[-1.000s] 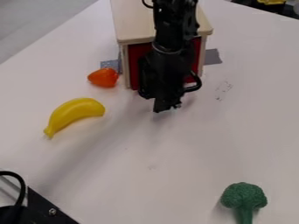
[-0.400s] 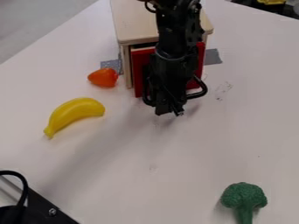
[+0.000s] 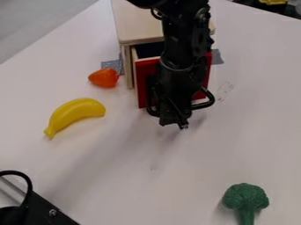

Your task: Open the drawer

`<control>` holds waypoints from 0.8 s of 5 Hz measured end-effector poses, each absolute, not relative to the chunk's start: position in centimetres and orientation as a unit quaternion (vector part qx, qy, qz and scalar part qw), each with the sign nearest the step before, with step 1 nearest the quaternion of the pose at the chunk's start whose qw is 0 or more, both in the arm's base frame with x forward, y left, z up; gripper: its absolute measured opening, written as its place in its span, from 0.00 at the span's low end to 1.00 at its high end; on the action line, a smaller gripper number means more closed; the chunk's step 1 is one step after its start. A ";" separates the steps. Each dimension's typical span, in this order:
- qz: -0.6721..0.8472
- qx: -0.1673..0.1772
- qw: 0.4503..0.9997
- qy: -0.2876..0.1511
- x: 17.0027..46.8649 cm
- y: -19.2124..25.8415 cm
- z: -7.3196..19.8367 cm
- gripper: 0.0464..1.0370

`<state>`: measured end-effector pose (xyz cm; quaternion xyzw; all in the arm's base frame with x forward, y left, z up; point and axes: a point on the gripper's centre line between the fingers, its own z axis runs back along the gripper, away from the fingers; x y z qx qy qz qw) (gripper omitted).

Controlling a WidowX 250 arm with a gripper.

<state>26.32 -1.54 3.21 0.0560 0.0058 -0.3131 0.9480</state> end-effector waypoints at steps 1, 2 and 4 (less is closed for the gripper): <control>-0.315 0.057 0.947 0.004 26.2 -1.7 3.2 0.10; -0.316 0.059 0.947 0.004 26.2 -1.7 3.2 0.10; -0.320 0.061 0.946 0.006 25.9 -2.2 2.9 0.10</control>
